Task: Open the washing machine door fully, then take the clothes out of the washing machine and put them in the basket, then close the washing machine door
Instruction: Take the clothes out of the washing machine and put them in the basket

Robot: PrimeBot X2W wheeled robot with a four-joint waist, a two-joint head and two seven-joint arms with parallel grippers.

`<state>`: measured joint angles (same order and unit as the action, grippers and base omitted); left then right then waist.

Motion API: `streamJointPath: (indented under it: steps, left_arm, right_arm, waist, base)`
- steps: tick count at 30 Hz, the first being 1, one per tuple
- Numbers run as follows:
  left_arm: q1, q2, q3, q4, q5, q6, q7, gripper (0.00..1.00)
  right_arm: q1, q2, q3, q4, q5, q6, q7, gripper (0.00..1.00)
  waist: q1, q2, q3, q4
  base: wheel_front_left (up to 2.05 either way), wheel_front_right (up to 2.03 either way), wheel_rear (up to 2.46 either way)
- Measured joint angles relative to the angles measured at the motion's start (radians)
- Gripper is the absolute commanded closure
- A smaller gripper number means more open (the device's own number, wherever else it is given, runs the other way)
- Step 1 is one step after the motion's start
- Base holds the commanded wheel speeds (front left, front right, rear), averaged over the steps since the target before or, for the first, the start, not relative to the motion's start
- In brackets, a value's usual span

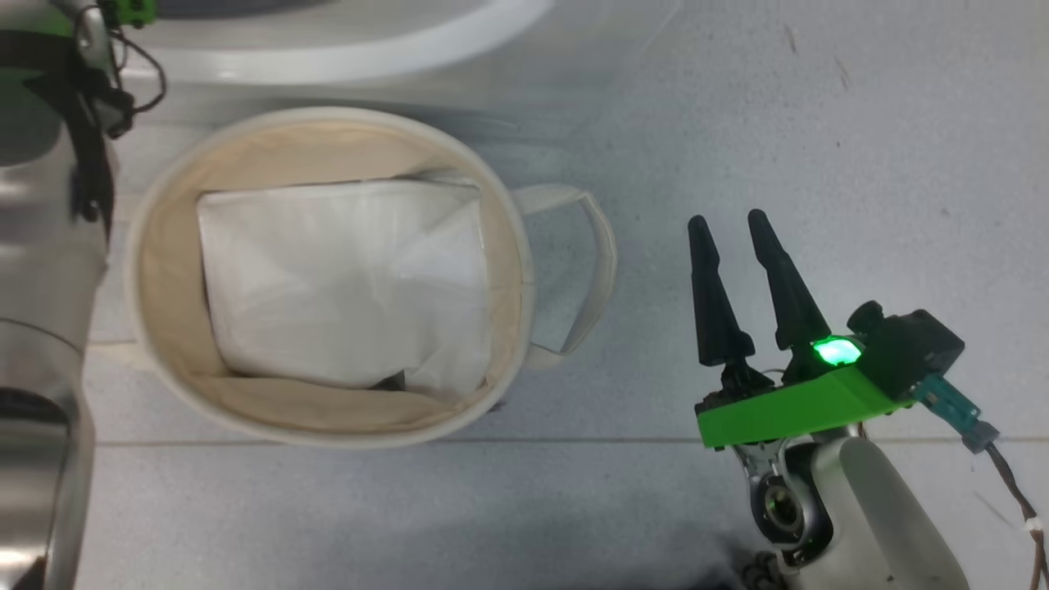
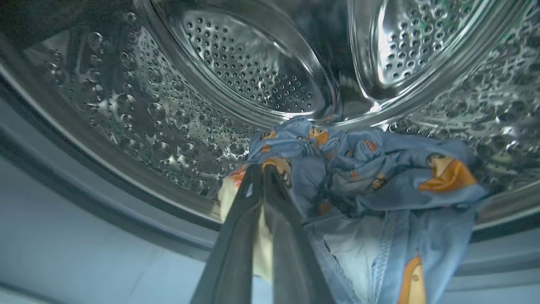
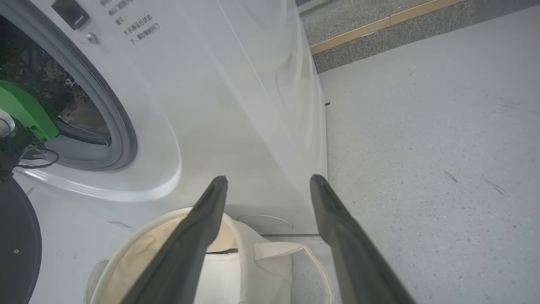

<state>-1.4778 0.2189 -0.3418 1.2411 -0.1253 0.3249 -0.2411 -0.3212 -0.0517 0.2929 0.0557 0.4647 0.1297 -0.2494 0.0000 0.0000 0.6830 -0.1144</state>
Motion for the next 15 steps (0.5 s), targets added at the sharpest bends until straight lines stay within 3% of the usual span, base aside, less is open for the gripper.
streamJointPath:
  steps: [3,10,15]
  left_arm:
    - [0.052,-0.009,0.012,-0.103,-0.019,0.002,-0.009,1.0]
    - [0.309,-0.01,0.05,-0.594,-0.011,0.046,-0.015,1.0]
    - [0.537,-0.034,0.074,-0.853,0.0,0.055,-0.015,1.0]
  right_arm:
    - [0.002,-0.001,-0.002,0.003,-0.007,0.0,0.0,0.0]
    - [0.041,-0.001,-0.009,0.016,-0.018,0.0,0.0,0.0]
    - [0.093,-0.001,-0.017,0.036,-0.023,0.0,0.0,0.0]
  waist:
    - [0.0,0.0,-0.034,0.009]
    - [0.0,0.0,-0.131,0.031]
    - [0.0,0.0,-0.222,0.048]
  base:
    - [0.0,0.0,0.0]
    - [0.0,0.0,0.0]
    - [0.0,0.0,0.0]
